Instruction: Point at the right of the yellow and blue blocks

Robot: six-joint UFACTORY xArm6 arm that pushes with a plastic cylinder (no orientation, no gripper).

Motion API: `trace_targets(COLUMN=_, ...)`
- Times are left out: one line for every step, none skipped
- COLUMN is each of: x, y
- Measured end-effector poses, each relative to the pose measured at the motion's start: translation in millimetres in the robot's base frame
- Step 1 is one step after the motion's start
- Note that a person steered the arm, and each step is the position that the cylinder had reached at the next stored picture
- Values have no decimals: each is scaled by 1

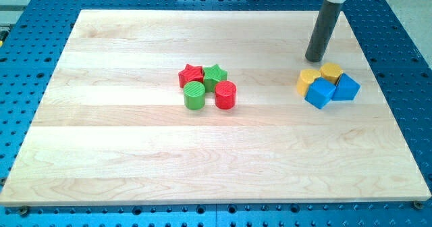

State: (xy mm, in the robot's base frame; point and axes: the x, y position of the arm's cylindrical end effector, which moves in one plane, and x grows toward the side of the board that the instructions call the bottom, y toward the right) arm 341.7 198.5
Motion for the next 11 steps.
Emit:
trace_targets(x=0, y=0)
trace_targets(x=1, y=0)
trace_targets(x=1, y=0)
trace_targets(x=1, y=-2)
trace_targets(x=-4, y=29)
trace_targets(x=-3, y=91)
trace_targets(x=23, y=108)
trace_targets(x=45, y=108)
trace_targets(x=45, y=108)
trace_targets(x=53, y=108)
trace_targets(x=68, y=106)
